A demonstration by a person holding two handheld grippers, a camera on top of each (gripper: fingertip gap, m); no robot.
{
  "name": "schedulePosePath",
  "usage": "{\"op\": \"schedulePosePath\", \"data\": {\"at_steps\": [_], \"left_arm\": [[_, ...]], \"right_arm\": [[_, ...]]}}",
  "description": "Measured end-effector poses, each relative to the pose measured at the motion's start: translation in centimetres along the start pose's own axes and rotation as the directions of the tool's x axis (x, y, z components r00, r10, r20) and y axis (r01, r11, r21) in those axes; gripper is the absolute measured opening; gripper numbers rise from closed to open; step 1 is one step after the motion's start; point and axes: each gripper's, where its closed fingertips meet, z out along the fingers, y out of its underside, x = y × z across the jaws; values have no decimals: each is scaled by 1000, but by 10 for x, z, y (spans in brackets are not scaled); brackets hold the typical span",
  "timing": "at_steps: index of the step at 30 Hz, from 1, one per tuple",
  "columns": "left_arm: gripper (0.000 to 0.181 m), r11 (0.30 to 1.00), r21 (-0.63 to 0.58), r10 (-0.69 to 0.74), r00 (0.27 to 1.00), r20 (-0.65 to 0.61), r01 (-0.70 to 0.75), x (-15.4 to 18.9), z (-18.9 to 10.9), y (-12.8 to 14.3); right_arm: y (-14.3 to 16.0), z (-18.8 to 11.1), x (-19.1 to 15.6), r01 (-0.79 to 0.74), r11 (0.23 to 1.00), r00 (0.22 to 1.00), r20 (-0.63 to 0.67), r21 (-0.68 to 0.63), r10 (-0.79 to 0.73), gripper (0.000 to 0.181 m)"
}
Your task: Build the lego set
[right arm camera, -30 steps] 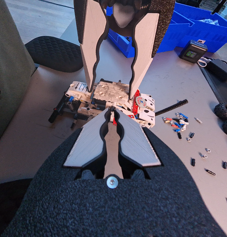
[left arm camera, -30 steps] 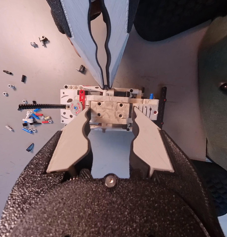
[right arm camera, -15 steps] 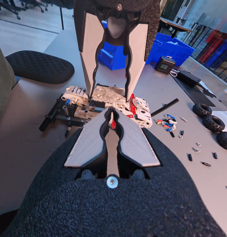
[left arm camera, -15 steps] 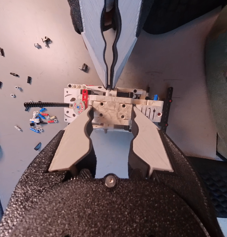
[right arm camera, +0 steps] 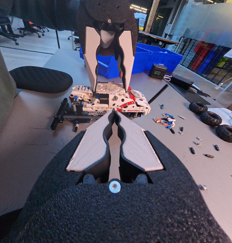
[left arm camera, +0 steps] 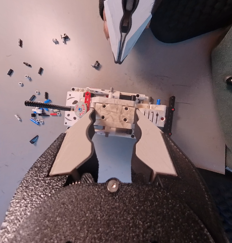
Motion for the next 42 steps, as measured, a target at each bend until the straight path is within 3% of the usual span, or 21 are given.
{"op": "schedulePosePath", "data": {"at_steps": [3,5,6,10,16,27,30,33,36,38,42], "left_arm": [[57,1000,14,-3,1000,-7,3,-1,3,-5],[57,999,35,-3,1000,-13,3,-1,5,-8],[57,999,42,-3,1000,-13,3,-1,5,-9],[57,999,48,5,1000,-17,-4,0,6,-10],[57,998,69,3,1000,-22,-1,-1,6,-11],[57,991,132,-34,999,-11,35,0,6,-11],[57,987,148,-65,998,0,64,-2,3,-7],[57,987,150,-55,998,9,54,-2,4,-8],[57,986,156,-57,998,9,55,-3,5,-10],[57,984,170,-60,998,8,58,-2,5,-10],[57,980,188,-63,998,6,61,-2,6,-12]], "right_arm": [[-4,10,6,-38,999,999,-11,-14,38,0],[-2,18,8,-14,998,1000,-14,-55,13,20],[-1,22,6,-8,998,1000,4,-69,8,22],[-7,31,3,1,999,999,42,-55,1,4],[-5,30,3,-24,998,994,105,-66,31,2],[-5,27,5,-11,1000,995,97,-29,14,0],[11,23,8,-11,997,997,81,-76,17,0],[-22,15,18,-77,996,996,45,53,75,0],[-9,23,14,-32,998,997,67,-50,36,0],[-3,26,10,-51,997,995,85,-56,55,11],[-1,29,3,-41,996,991,126,-73,50,10]]}}
